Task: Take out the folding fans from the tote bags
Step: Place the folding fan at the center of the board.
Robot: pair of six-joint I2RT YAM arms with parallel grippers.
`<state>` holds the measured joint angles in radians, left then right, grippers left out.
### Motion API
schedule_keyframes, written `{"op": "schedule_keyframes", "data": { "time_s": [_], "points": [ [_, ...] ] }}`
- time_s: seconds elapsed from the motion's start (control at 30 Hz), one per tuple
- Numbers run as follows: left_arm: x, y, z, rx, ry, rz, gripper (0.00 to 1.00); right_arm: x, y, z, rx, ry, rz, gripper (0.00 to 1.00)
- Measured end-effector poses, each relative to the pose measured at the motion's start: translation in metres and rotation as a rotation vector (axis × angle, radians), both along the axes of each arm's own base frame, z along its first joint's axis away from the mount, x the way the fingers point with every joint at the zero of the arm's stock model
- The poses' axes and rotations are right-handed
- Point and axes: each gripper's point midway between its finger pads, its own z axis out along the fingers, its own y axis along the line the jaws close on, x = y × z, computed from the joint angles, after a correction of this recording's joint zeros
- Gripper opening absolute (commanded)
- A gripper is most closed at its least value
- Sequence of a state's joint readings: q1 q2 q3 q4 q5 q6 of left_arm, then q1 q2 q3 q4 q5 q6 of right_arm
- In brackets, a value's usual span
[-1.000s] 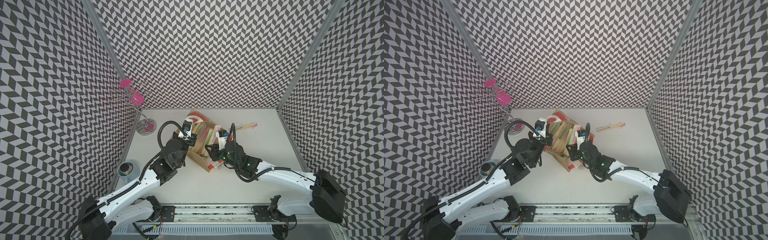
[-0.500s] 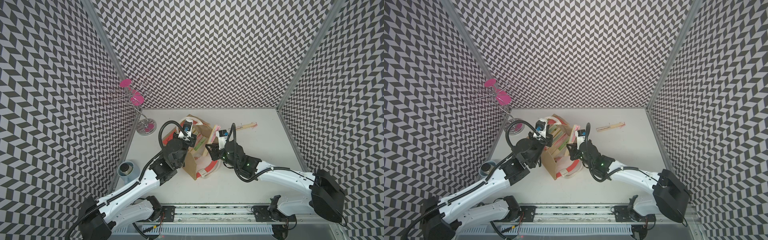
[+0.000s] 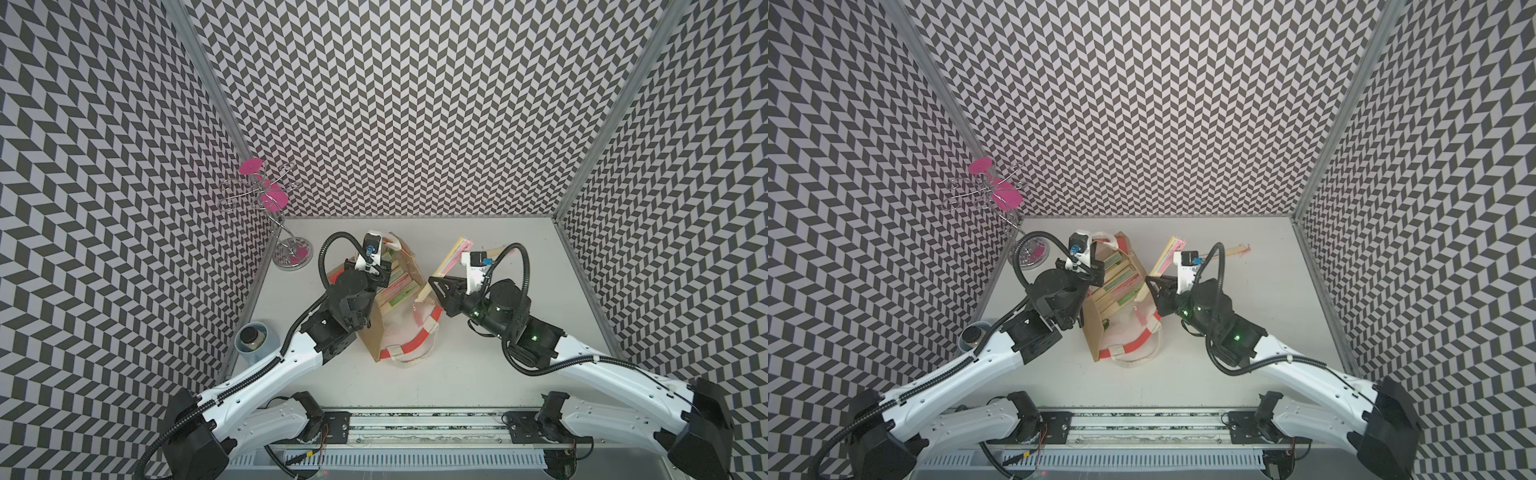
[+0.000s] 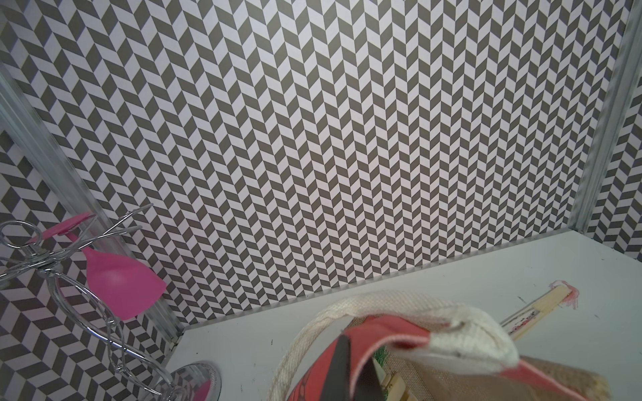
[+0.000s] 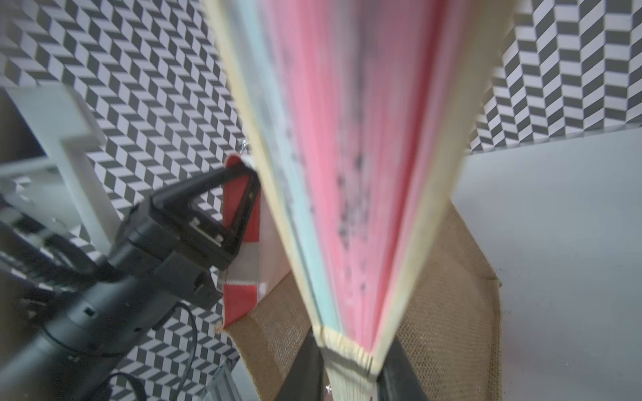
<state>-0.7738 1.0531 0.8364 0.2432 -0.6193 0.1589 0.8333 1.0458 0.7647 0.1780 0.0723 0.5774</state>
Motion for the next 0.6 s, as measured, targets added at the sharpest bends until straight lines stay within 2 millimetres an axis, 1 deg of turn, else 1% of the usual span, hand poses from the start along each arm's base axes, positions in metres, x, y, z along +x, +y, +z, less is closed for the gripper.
{"op": "schedule_keyframes", "data": {
  "time_s": [0.13, 0.27, 0.33, 0.5, 0.57, 0.6],
  "points": [
    [0.001, 0.001, -0.001, -0.003, 0.003, 0.004, 0.00, 0.019, -0.040, 0.010, 0.046, 0.018, -0.077, 0.23],
    [0.001, 0.001, -0.001, -0.004, 0.004, 0.004, 0.00, 0.038, -0.078, 0.009, 0.061, 0.047, -0.164, 0.23],
    [0.001, 0.001, -0.001, -0.004, 0.005, 0.003, 0.00, 0.048, -0.097, 0.003, 0.062, 0.077, -0.210, 0.23],
    [0.000, 0.000, -0.001, -0.006, 0.004, -0.004, 0.00, 0.069, -0.132, -0.012, 0.082, 0.149, -0.280, 0.22],
    [0.000, 0.000, -0.001, -0.006, 0.004, -0.007, 0.00, 0.080, -0.146, -0.028, 0.096, 0.194, -0.307, 0.22],
    [0.000, -0.001, -0.001, -0.006, 0.004, -0.008, 0.00, 0.085, -0.152, -0.039, 0.102, 0.226, -0.317, 0.22]
  ]
}}
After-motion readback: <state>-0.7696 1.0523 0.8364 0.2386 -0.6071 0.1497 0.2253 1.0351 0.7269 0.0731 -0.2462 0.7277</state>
